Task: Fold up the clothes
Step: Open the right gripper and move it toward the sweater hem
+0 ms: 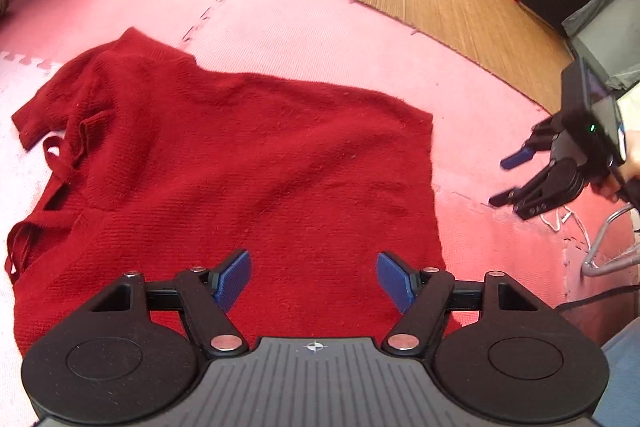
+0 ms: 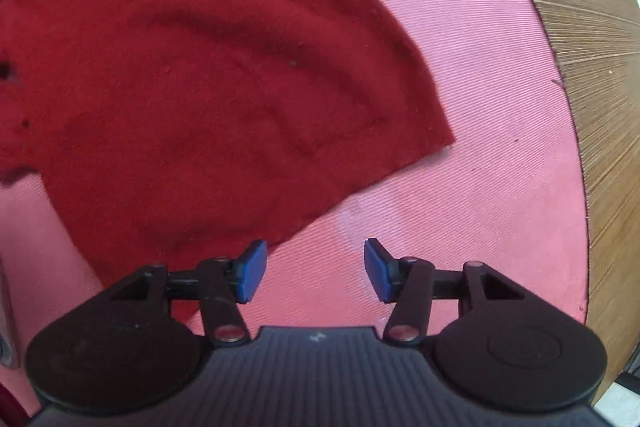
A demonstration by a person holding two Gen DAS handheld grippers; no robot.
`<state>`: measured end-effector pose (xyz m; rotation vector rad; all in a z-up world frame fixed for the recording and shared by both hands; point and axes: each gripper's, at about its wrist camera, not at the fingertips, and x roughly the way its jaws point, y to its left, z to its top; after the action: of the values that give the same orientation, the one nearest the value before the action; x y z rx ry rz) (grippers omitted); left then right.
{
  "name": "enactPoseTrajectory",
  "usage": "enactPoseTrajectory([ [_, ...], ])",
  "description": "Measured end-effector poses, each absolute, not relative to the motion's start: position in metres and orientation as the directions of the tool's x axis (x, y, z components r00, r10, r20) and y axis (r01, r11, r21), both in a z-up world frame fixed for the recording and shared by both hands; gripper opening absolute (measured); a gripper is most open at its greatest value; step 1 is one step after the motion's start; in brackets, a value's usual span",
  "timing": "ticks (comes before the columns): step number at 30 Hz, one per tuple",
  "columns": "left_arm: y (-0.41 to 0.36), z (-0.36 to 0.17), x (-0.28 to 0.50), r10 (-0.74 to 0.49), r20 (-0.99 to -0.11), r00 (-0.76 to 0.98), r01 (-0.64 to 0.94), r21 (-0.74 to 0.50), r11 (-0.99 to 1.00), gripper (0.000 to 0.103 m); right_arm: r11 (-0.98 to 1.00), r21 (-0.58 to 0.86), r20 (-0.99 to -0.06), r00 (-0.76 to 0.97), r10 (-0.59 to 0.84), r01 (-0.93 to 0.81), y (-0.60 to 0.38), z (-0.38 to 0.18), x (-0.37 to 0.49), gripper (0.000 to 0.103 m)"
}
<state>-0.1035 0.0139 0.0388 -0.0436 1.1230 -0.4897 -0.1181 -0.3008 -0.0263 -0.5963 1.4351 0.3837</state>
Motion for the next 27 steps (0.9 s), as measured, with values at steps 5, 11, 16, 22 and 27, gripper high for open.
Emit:
enactPoseTrajectory([
  [5, 0.018, 0.007, -0.122, -0.319, -0.906, 0.278, 0.317, -0.227, 0.921, 0.072, 0.754, -0.046, -0.997, 0.071, 0.0, -0.655, -0.288, -0.078, -0.165, 0.054],
  [11, 0.002, 0.016, -0.137, -0.326, -0.895, 0.303, 0.335, -0.22, 0.916, 0.072, 0.661, 0.019, -0.996, 0.045, 0.079, -0.75, -0.262, -0.138, -0.197, 0.054],
  [16, -0.017, 0.022, -0.147, -0.299, -0.899, 0.319, 0.38, -0.168, 0.909, 0.072, 0.617, 0.022, -0.993, 0.054, 0.105, -0.787, -0.243, -0.158, -0.213, 0.054],
  [22, -0.035, 0.03, -0.154, -0.269, -0.904, 0.332, 0.433, -0.108, 0.895, 0.072, 0.637, 0.005, -0.992, 0.078, 0.102, -0.771, -0.236, -0.166, -0.208, 0.054],
  [27, -0.039, 0.026, -0.156, -0.262, -0.913, 0.314, 0.445, -0.102, 0.89, 0.072, 0.563, -0.033, -0.99, 0.104, 0.094, -0.826, -0.225, -0.169, -0.216, 0.054],
])
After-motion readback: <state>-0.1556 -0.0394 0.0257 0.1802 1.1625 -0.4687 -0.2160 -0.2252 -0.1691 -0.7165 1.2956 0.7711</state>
